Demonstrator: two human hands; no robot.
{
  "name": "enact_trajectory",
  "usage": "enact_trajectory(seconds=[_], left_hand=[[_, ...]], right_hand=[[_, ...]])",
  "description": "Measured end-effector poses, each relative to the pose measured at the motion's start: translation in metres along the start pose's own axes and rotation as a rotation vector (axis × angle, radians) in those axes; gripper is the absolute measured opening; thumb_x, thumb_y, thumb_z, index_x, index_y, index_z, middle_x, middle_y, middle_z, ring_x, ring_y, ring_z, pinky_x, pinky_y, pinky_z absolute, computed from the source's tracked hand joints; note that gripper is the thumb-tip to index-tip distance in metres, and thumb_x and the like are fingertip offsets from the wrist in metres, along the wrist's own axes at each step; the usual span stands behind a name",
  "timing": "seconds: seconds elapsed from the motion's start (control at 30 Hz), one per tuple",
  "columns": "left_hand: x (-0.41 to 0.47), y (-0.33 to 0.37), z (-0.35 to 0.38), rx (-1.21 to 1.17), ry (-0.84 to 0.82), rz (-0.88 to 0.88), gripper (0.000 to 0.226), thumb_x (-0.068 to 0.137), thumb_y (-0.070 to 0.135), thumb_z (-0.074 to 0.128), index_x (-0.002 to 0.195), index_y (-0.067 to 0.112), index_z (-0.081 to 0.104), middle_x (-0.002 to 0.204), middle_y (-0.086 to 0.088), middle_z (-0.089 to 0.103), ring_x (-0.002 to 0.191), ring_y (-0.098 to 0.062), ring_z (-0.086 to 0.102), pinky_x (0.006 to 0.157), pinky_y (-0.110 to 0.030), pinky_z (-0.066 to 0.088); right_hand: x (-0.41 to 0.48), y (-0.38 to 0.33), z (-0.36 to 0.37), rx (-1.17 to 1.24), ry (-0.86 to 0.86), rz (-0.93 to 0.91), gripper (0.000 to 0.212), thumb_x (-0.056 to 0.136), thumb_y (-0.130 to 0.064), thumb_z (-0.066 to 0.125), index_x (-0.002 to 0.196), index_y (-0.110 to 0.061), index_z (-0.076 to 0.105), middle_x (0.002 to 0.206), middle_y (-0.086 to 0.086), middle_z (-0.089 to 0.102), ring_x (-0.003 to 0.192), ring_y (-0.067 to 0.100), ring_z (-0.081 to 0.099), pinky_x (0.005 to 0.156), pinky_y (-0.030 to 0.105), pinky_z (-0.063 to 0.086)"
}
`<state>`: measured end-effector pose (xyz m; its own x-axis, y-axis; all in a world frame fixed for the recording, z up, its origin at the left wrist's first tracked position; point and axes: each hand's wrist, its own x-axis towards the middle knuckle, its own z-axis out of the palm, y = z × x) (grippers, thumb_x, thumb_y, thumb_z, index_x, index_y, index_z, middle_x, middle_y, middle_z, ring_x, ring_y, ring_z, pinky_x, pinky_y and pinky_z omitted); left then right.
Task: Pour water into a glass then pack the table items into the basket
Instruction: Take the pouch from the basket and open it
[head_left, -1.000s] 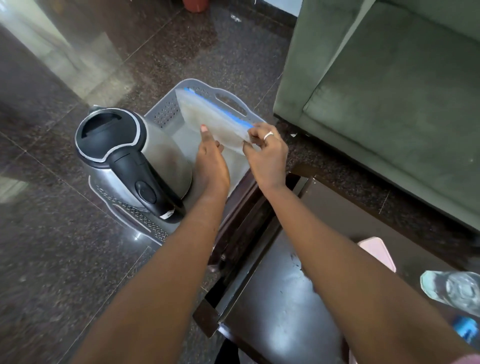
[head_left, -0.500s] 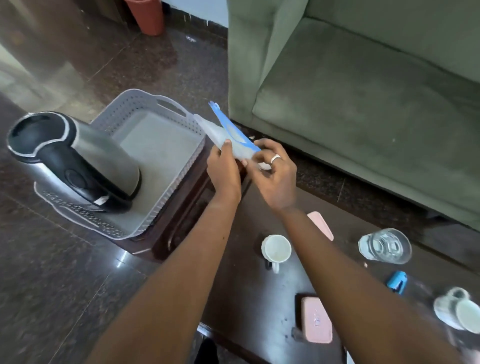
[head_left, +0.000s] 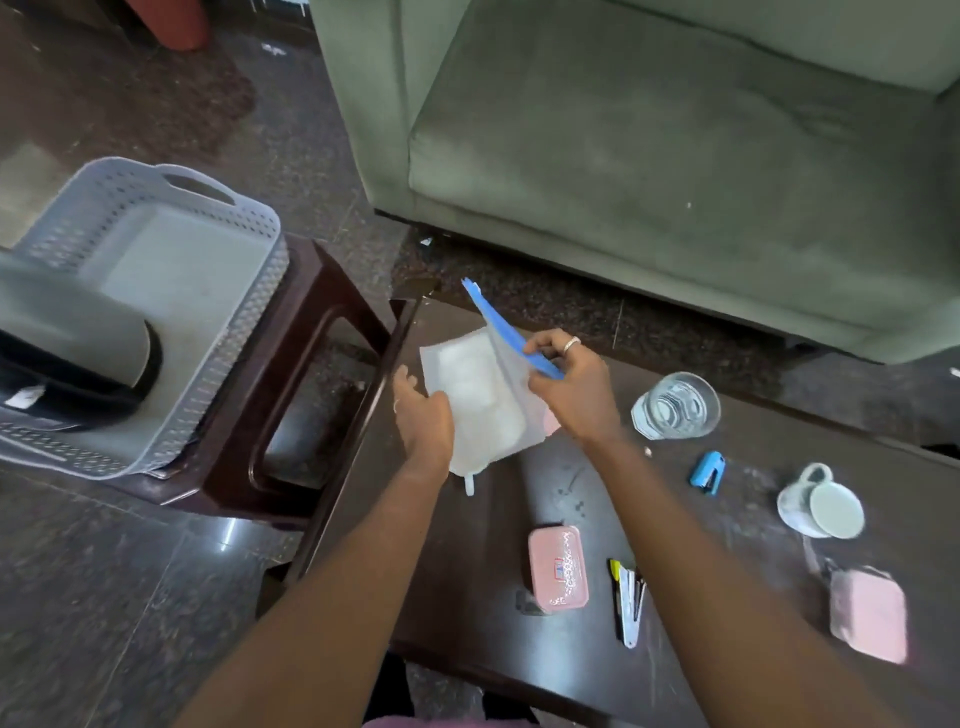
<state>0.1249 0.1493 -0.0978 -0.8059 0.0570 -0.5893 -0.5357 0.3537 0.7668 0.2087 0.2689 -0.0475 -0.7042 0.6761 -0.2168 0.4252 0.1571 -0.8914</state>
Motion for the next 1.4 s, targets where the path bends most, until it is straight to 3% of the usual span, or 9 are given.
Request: enact_trajectory(seconds=[0.17,0.37,0.5,0.6,0.77,0.9,1.03,1.23,1.4], left_hand=[[-0.009,0.014,0.010,0.055,-0.177,0.299,0.051,0.093,0.013,0.045,0.141,0.025,0.034,0.149,0.003,0.035,0.137,-0.014,0.032,0.111,-0.028,0.026],[-0.016,0.040,0.029,-0.036,-0.379,0.373,0.028,0.096,0.024,0.046,0.123,0.020,0.054,0.121,0.005,0.060,0.114,-0.010,0.054,0.105,-0.034,0.040],[-0.024,0.035,0.031,0.040,-0.294,0.442,0.015,0.094,0.026,0.051,0.095,0.015,0.062,0.077,0.012,0.057,0.075,-0.005,0.050,0.078,-0.023,0.041],[-0.029,0.034,0.032,-0.012,-0.269,0.470,0.013,0.090,0.022,0.059,0.099,0.015,0.065,0.083,0.009,0.061,0.079,-0.004,0.054,0.080,-0.021,0.043],[-0.036,0.039,0.037,-0.095,-0.354,0.508,0.032,0.087,0.004,0.060,0.101,0.032,0.065,0.104,0.000,0.067,0.094,-0.014,0.060,0.091,-0.034,0.049],[-0.032,0.043,0.044,-0.143,-0.326,0.456,0.044,0.086,0.000,0.058,0.115,0.033,0.059,0.087,0.003,0.059,0.081,-0.012,0.051,0.084,-0.029,0.046],[-0.031,0.045,0.053,-0.161,-0.362,0.430,0.044,0.086,-0.001,0.060,0.125,0.019,0.057,0.094,0.005,0.066,0.082,-0.003,0.061,0.084,-0.022,0.052],[-0.035,0.045,0.060,-0.206,-0.371,0.453,0.031,0.083,0.001,0.064,0.099,0.026,0.058,0.094,0.004,0.068,0.091,-0.009,0.064,0.085,-0.022,0.048],[-0.035,0.036,0.059,-0.230,-0.283,0.435,0.022,0.083,0.012,0.067,0.088,0.032,0.060,0.086,0.007,0.068,0.084,-0.006,0.064,0.080,-0.023,0.050]], right_hand=[[-0.010,0.017,-0.038,0.394,-0.181,0.114,0.049,0.066,0.028,0.053,0.069,-0.019,0.064,0.076,0.005,0.058,0.066,0.016,0.054,0.058,0.023,0.043],[-0.014,0.039,-0.068,0.586,-0.242,0.220,0.054,0.065,0.033,0.046,0.058,-0.017,0.063,0.054,-0.004,0.063,0.048,0.008,0.058,0.045,0.015,0.046],[-0.007,0.042,-0.088,0.423,-0.237,0.207,0.041,0.067,0.026,0.054,0.068,-0.015,0.057,0.057,-0.008,0.062,0.053,0.005,0.056,0.054,0.017,0.043],[0.003,0.036,-0.100,0.195,-0.236,0.185,0.019,0.068,-0.010,0.072,0.068,-0.020,0.055,0.065,-0.003,0.056,0.066,0.012,0.050,0.066,0.029,0.035],[0.019,0.012,-0.092,-0.391,-0.036,0.113,0.038,0.063,-0.058,0.069,0.072,-0.031,0.044,0.089,-0.007,0.049,0.088,0.018,0.039,0.072,0.036,0.026],[0.029,-0.001,-0.081,-0.677,-0.059,0.083,0.035,0.071,-0.046,0.071,0.096,-0.033,0.052,0.128,-0.002,0.040,0.120,0.025,0.031,0.096,0.044,0.024],[0.034,-0.012,-0.067,-0.570,-0.143,-0.084,0.043,0.083,-0.035,0.065,0.124,-0.030,0.052,0.147,-0.003,0.035,0.137,0.024,0.024,0.110,0.046,0.013],[0.043,-0.024,-0.054,-0.326,-0.329,-0.143,0.033,0.094,-0.015,0.054,0.127,-0.017,0.055,0.126,0.002,0.062,0.119,0.019,0.053,0.108,0.035,0.032],[0.052,-0.027,-0.051,-0.279,-0.289,-0.142,0.017,0.084,-0.010,0.067,0.100,-0.014,0.069,0.094,0.005,0.067,0.087,0.012,0.055,0.074,0.019,0.037]])
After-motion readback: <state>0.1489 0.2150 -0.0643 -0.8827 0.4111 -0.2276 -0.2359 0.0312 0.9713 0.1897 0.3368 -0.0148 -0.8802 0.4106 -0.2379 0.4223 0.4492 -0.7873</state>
